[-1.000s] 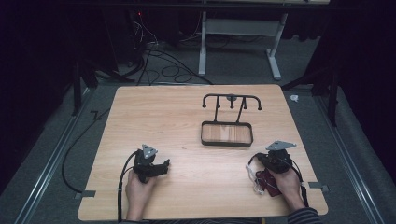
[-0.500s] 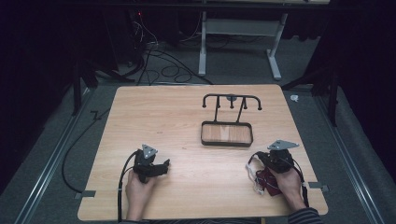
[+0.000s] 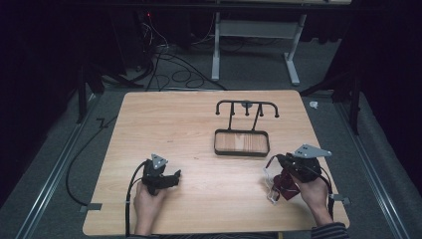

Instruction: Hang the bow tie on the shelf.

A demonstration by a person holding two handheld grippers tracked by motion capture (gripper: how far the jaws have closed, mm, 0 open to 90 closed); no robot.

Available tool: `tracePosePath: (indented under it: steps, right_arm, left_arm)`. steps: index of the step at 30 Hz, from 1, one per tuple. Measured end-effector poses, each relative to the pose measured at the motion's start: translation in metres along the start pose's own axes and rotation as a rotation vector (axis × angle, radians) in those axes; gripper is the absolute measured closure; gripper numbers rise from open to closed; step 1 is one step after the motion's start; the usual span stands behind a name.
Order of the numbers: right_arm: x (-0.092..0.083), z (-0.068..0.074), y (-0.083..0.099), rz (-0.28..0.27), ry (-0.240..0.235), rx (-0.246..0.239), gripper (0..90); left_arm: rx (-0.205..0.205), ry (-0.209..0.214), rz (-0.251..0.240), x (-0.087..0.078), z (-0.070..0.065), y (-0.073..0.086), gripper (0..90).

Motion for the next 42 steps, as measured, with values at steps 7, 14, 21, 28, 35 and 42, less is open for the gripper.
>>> tracePosePath:
  steps: [7, 14, 21, 28, 35, 42]
  right_arm:
    - [-0.011, 0.005, -0.015, -0.039, 0.005, -0.037, 90.0]
    - [-0.021, 0.013, -0.034, -0.069, 0.011, -0.081, 90.0]
    - [-0.021, 0.022, -0.051, -0.099, -0.006, -0.119, 90.0]
    - [-0.020, 0.031, -0.066, -0.114, -0.022, -0.148, 90.0]
    - [-0.024, 0.036, -0.079, -0.125, -0.028, -0.178, 90.0]
    - [-0.026, 0.038, -0.094, -0.125, -0.016, -0.196, 90.0]
  left_arm:
    - [0.000, 0.000, 0.000, 0.000, 0.000, 0.000, 20.8]
    - [0.000, 0.000, 0.000, 0.000, 0.000, 0.000, 20.8]
    - [0.000, 0.000, 0.000, 0.000, 0.000, 0.000, 20.8]
    - [0.000, 0.000, 0.000, 0.000, 0.000, 0.000, 20.8]
    - [0.000, 0.001, 0.000, 0.000, 0.000, 0.000, 20.8]
    - [0.001, 0.002, -0.001, 0.000, 0.000, 0.000, 20.8]
Point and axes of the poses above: each handheld gripper's, and its own axes: x roughly forward along the jaws, y roughly out of its underside, z roughly to its left, the point moved 7 cm from there along x, roughly forward along the jaws, and after that the axes turned 12 degrees about -y, right-handed, at the moved point
